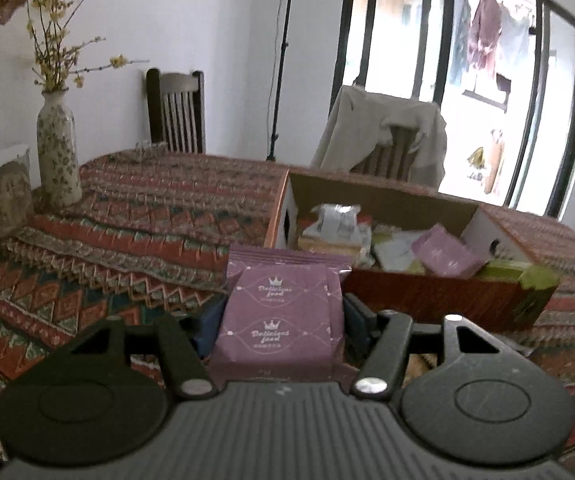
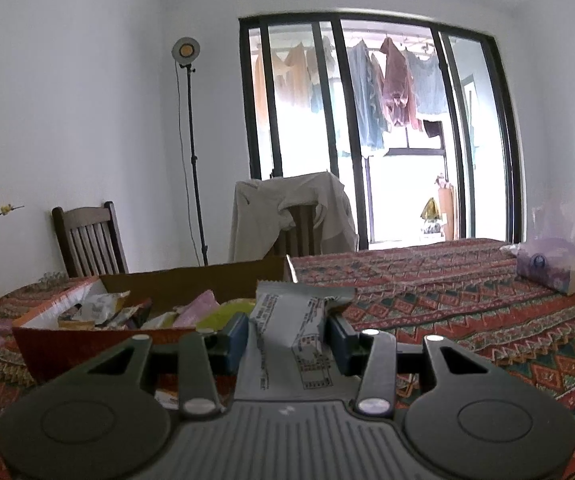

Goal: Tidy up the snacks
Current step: 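Carry the pink sachet and white packet over the box and release both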

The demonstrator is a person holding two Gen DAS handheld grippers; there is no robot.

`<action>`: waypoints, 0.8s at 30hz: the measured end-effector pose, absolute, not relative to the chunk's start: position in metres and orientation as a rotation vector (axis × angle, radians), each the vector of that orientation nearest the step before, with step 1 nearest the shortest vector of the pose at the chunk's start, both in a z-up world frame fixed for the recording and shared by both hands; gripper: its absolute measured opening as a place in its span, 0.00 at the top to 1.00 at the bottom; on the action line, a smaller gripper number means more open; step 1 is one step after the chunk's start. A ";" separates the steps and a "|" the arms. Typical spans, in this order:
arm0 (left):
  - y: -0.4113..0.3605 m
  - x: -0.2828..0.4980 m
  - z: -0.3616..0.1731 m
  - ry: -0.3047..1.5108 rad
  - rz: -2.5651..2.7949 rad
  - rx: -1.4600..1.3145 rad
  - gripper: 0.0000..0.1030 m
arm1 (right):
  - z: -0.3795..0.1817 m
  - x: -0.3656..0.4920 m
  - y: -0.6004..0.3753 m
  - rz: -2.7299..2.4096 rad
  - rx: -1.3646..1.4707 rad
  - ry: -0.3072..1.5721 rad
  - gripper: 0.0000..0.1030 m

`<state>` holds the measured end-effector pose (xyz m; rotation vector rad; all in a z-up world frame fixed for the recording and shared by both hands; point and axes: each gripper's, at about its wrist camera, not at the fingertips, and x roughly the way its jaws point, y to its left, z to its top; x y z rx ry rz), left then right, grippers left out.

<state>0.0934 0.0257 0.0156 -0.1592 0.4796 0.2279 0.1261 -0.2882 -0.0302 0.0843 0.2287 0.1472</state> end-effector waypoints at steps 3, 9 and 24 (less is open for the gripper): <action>0.025 0.090 0.025 0.452 0.211 -0.167 0.39 | -0.027 0.124 -0.286 0.149 0.067 0.206 0.58; 0.022 0.090 0.041 0.410 0.176 -0.172 0.39 | -0.012 0.117 -0.276 0.144 0.023 0.155 0.58; 0.004 0.125 0.056 0.351 0.104 -0.167 0.39 | 0.026 0.139 -0.248 0.187 -0.003 0.113 0.58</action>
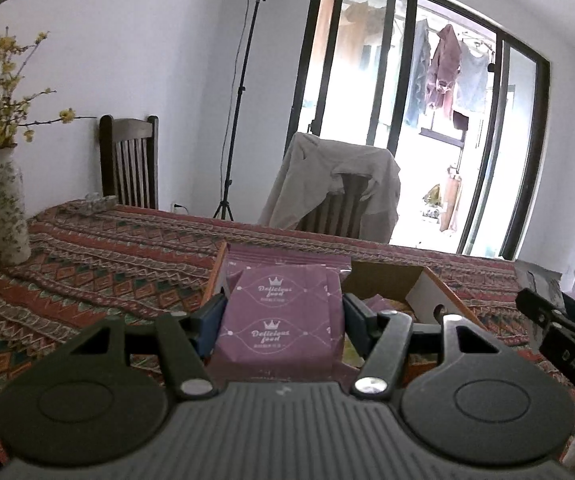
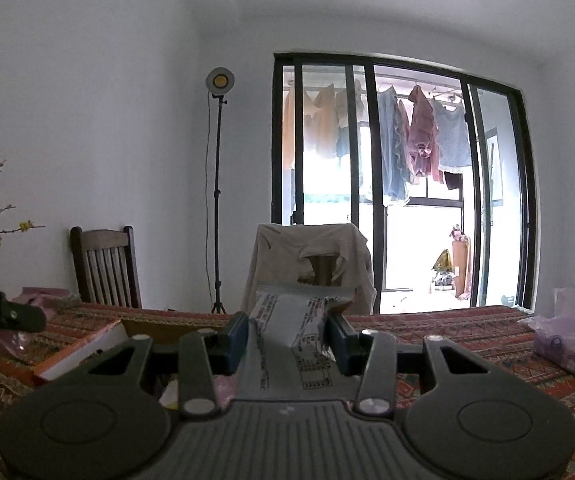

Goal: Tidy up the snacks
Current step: 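Carry the pink sachet and white packet over the box and release both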

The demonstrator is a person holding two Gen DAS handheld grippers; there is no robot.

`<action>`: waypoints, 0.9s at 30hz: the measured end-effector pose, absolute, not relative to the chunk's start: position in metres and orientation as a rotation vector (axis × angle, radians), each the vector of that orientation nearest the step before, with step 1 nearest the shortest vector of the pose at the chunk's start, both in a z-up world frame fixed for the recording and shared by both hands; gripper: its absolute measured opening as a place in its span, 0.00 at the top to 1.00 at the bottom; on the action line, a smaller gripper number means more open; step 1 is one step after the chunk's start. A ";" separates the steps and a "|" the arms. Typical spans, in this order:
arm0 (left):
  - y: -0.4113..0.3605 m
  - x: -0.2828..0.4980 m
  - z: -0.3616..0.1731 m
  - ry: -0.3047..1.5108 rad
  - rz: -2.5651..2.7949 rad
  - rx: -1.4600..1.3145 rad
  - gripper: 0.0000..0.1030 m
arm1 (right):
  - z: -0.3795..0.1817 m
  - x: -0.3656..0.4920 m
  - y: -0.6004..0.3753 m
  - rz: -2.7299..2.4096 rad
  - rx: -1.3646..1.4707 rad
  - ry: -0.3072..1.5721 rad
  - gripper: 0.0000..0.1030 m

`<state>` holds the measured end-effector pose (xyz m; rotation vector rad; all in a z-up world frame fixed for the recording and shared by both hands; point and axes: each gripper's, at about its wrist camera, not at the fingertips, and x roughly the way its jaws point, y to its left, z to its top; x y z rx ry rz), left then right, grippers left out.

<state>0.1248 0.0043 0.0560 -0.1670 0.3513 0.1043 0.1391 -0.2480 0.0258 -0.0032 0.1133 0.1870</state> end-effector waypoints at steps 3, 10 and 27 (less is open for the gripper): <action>0.005 0.137 0.055 0.352 0.102 -0.169 0.39 | 0.028 0.153 -0.244 0.196 0.005 0.126 0.58; 0.005 0.173 0.050 0.365 0.103 -0.183 0.39 | 0.028 0.190 -0.233 0.205 0.016 0.161 0.58; 0.011 0.222 0.012 0.377 0.134 -0.177 0.39 | -0.009 0.231 -0.214 0.245 0.010 0.215 0.58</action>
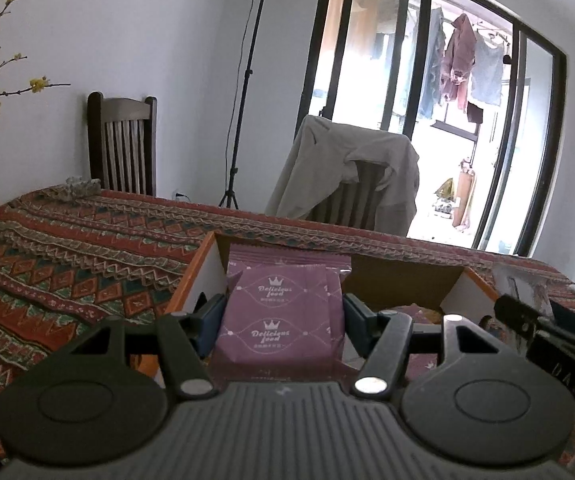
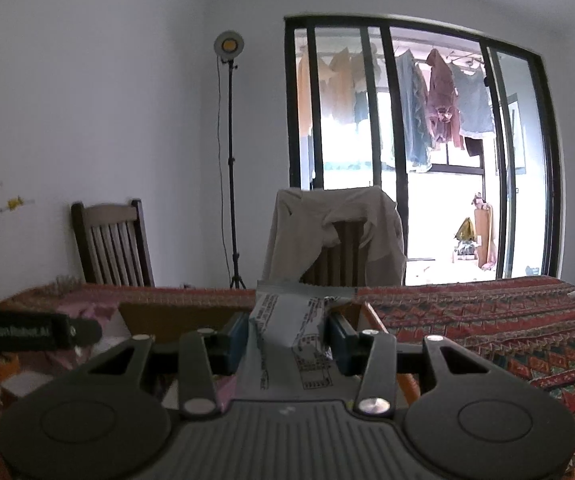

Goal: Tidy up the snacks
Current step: 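Carry the pink sachet and white packet over the box and release both, then withdraw both tools from the box back to the snack pile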

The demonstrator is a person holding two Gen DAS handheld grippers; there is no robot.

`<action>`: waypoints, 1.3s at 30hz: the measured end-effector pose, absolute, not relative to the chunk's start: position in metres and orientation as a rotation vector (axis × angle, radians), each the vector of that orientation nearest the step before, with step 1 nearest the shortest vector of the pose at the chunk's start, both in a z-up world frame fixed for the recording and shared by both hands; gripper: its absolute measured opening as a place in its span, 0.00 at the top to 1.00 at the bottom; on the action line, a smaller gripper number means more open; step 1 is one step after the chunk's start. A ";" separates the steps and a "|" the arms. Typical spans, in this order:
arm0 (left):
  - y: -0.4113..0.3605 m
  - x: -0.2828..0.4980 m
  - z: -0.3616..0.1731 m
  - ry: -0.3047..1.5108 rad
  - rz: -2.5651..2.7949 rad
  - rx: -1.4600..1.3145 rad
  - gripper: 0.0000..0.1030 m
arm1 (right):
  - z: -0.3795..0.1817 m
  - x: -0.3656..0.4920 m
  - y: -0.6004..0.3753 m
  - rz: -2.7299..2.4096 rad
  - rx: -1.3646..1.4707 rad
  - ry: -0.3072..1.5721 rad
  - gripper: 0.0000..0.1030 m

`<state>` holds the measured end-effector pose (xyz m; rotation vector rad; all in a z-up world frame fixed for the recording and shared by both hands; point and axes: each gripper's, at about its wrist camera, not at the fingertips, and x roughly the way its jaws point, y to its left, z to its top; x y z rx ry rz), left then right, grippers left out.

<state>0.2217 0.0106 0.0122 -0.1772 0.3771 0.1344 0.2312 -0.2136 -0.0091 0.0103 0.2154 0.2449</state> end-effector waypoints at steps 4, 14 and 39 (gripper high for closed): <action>0.010 0.220 0.009 0.367 0.131 -0.168 0.38 | -0.010 0.230 -0.212 0.247 0.002 0.218 0.57; 0.015 0.209 0.009 0.305 0.167 -0.215 0.00 | -0.012 0.220 -0.219 0.217 0.029 0.196 0.00; 0.014 0.185 0.039 0.280 0.186 -0.218 0.00 | 0.013 0.212 -0.228 0.215 0.043 0.242 0.00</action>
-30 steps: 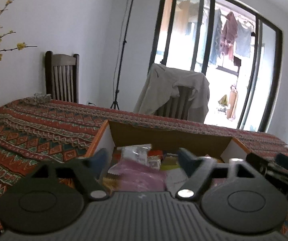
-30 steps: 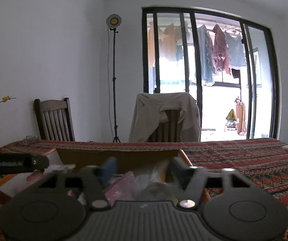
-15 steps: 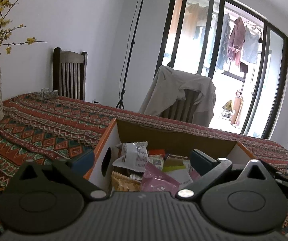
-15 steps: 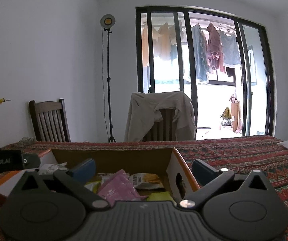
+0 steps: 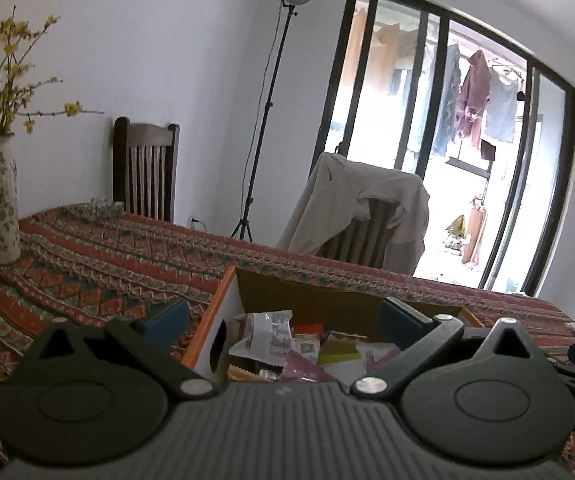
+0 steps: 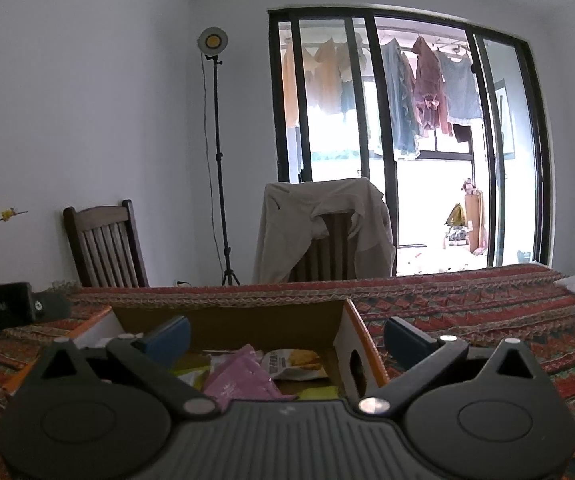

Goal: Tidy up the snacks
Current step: 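Withdraw both tools from the box back to the snack pile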

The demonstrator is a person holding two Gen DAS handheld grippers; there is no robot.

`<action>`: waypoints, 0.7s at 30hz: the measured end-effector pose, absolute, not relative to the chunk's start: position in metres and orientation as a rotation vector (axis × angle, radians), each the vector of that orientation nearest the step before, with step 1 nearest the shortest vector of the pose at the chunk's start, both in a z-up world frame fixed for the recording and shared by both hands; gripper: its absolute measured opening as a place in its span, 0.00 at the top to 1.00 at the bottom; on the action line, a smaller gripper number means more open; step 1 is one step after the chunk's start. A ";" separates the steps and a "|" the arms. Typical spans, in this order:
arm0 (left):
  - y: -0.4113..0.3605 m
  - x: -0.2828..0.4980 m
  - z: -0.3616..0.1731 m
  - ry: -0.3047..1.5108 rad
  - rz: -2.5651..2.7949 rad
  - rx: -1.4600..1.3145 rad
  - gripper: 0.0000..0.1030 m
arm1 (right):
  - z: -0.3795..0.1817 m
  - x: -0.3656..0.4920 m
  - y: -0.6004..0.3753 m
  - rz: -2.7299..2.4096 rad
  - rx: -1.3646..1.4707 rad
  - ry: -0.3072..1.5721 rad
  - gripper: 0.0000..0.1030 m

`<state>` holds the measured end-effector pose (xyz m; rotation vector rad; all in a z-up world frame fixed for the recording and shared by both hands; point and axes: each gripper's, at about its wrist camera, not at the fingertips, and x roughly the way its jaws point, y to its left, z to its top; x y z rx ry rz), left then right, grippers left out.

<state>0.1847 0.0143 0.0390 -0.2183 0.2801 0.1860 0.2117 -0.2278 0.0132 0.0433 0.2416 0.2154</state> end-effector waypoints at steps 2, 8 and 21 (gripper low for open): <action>0.015 0.177 0.042 0.277 0.184 -0.213 0.00 | 0.017 0.205 -0.228 0.222 0.036 0.244 0.00; 0.025 0.151 0.044 0.296 0.170 -0.211 0.00 | 0.022 0.181 -0.229 0.231 0.011 0.265 0.00; 0.049 0.087 0.013 0.403 0.140 -0.184 0.00 | 0.006 0.123 -0.235 0.241 -0.027 0.359 0.00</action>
